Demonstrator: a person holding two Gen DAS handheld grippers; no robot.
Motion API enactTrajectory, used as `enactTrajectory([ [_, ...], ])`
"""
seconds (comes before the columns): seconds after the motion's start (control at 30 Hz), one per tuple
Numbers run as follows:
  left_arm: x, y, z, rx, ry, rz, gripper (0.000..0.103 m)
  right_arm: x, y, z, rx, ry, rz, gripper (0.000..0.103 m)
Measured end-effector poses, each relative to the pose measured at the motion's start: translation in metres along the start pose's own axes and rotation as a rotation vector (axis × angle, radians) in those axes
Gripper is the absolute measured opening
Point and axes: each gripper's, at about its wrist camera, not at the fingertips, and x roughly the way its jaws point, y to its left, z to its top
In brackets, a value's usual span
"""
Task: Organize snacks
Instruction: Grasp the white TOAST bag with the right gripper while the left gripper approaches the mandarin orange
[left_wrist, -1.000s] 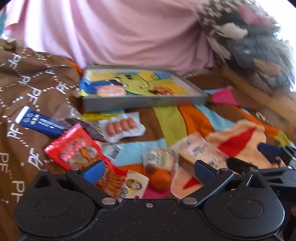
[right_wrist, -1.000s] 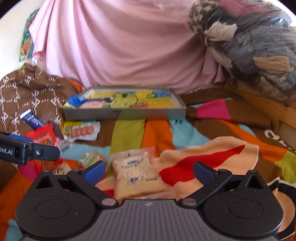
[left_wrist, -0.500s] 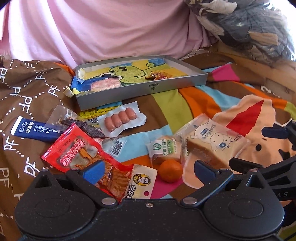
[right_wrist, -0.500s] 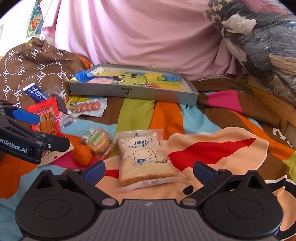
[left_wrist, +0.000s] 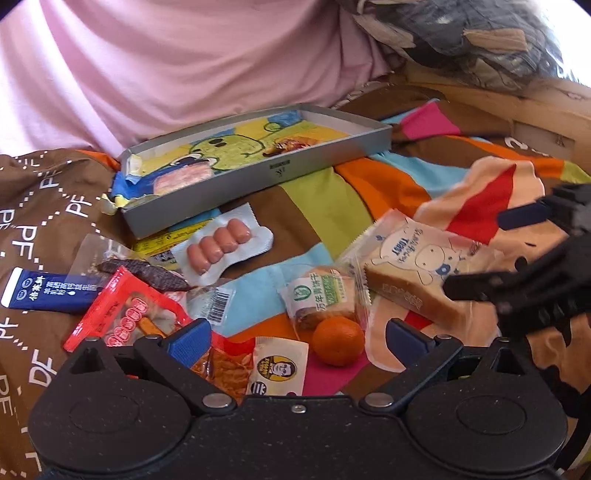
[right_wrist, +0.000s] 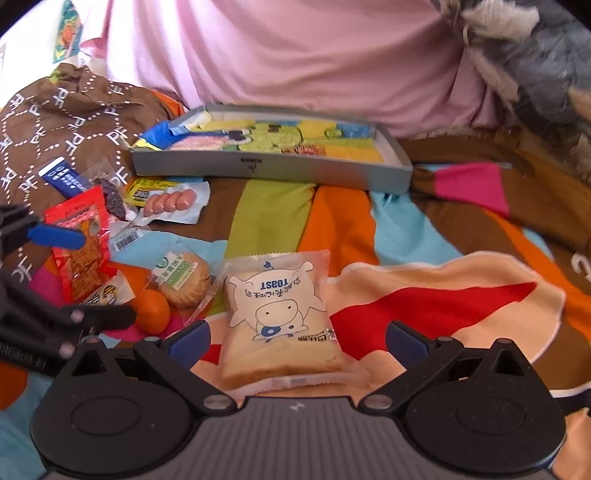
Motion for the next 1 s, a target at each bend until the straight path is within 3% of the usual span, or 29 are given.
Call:
enactTrajectory([
  [0.2,0.005,-0.002,-0.001,0.015,0.015,-0.043,0.095,0.023,0.001,0.011,-0.016,0.047,0.051,0.103],
  [0.33,0.006,-0.005,-0.001,0.026,0.011,-0.084,0.093,0.042,0.003,0.016,-0.055,0.127,0.118,0.103],
  [0.57,0.019,-0.008,-0.001,0.059,0.046,-0.131,0.090,0.058,0.008,0.020,-0.138,0.158,0.097,0.103],
  [0.67,0.027,-0.006,-0.003,0.055,0.078,-0.147,0.085,0.060,0.002,0.021,-0.135,0.161,0.107,0.101],
  [0.83,0.032,-0.002,-0.003,0.050,0.081,-0.174,0.072,0.056,-0.008,0.016,-0.104,0.154,0.126,0.089],
  [1.0,0.039,-0.005,-0.003,0.079,0.104,-0.177,0.059,0.048,0.007,0.006,-0.191,0.112,0.089,0.085],
])
